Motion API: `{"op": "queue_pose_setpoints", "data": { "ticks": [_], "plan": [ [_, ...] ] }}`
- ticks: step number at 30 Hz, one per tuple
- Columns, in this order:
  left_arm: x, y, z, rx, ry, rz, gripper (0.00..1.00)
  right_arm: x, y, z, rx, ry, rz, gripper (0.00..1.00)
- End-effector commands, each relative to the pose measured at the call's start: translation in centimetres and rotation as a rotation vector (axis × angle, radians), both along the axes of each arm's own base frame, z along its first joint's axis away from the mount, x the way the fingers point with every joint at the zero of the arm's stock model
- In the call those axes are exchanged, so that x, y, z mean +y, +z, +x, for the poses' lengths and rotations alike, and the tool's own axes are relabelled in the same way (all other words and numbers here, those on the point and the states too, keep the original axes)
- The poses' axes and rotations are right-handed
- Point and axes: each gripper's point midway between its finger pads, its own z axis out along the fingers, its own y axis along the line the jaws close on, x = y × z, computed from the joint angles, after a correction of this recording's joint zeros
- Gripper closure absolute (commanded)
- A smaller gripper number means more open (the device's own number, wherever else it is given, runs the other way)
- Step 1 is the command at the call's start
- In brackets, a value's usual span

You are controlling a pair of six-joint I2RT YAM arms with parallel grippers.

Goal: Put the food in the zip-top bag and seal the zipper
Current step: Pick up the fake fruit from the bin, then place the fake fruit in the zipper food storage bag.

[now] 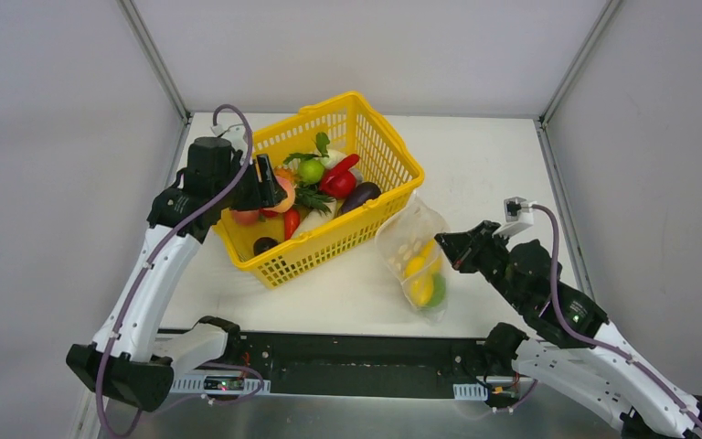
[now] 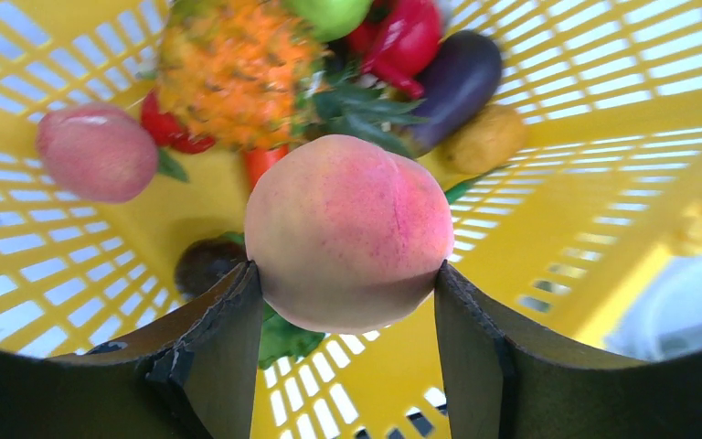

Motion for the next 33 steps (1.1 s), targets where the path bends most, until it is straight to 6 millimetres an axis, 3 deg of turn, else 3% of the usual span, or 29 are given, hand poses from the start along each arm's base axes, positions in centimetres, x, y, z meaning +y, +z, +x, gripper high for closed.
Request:
{"op": "queue_pose_setpoints", "data": {
  "ticks": [1,10,18,27,33],
  "plan": [
    [-3.0,5.0,-0.7,-0.146,-0.045,-0.173,0.86,1.0,3.4,-0.4,-0.033,0.050,0.072,1.00],
    [-6.5,9.3,-3.7,-0.256,-0.164,-0.299,0.85,1.5,1.8,-0.2,0.024,0.042,0.070,1.00],
    [-13.0,12.6,-6.8,-0.298,-0.403,-0.435,0.84,2.0,1.4,-0.2,0.040,0.048,0.084,1.00],
    [-19.8,12.3,-8.4,-0.272,-0.567,-0.473,0.83,2.0,1.3,-0.1,0.043,0.045,0.087,1.00],
    [-22.6,11.5,-8.8,-0.242,-0.633,-0.405,0.82,1.9,1.3,-0.2,0.039,0.046,0.080,1.00]
  ]
}}
